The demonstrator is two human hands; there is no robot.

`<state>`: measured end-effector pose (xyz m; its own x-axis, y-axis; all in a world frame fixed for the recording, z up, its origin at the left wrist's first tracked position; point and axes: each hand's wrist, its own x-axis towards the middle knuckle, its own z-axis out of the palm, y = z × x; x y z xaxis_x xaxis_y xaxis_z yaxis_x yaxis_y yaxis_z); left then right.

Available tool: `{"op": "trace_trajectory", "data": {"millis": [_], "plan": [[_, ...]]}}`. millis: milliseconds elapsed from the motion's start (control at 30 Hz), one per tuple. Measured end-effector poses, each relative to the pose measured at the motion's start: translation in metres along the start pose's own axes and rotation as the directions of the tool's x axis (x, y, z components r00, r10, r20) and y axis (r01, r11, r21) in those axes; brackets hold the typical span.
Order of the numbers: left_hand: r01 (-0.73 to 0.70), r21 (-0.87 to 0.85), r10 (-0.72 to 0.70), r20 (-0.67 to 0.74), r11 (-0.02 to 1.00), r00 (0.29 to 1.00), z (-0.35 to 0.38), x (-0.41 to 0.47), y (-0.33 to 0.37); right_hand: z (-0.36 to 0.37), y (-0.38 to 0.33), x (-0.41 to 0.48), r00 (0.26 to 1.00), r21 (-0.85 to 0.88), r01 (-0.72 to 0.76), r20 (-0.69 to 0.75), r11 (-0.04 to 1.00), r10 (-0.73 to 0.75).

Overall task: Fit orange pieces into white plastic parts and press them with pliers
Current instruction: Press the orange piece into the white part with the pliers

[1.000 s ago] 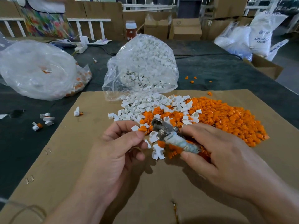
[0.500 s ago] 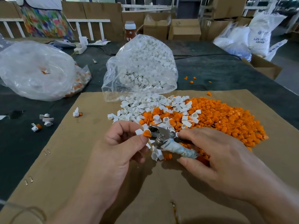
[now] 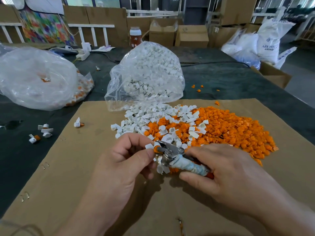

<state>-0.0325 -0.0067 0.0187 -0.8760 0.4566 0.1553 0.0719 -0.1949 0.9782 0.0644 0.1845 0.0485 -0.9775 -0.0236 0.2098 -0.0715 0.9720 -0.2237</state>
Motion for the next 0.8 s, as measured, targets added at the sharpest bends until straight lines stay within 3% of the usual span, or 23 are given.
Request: {"op": "trace_trajectory", "data": {"millis": [300, 467, 633, 800], "plan": [[0.0, -0.058, -0.001, -0.004, 0.998, 1.0, -0.001, 0.001, 0.002, -0.002, -0.005, 0.0, 0.999, -0.02, -0.019, 0.035, 1.0, 0.02], [-0.015, 0.002, 0.015, -0.034, 1.0, 0.999, -0.002, 0.001, -0.002, 0.003, -0.004, 0.002, 1.0, -0.03, -0.017, 0.021, 0.999, 0.017], [0.064, -0.001, -0.064, -0.157, 0.998, 0.986, -0.004, 0.003, -0.005, 0.008, 0.006, 0.002, 0.995, -0.065, -0.065, -0.082, 0.996, 0.059], [0.17, -0.003, -0.169, -0.113, 0.985, 0.979, 0.001, 0.0, -0.009, 0.013, 0.018, 0.007, 0.979, -0.211, -0.182, -0.126, 0.961, 0.158]]}}
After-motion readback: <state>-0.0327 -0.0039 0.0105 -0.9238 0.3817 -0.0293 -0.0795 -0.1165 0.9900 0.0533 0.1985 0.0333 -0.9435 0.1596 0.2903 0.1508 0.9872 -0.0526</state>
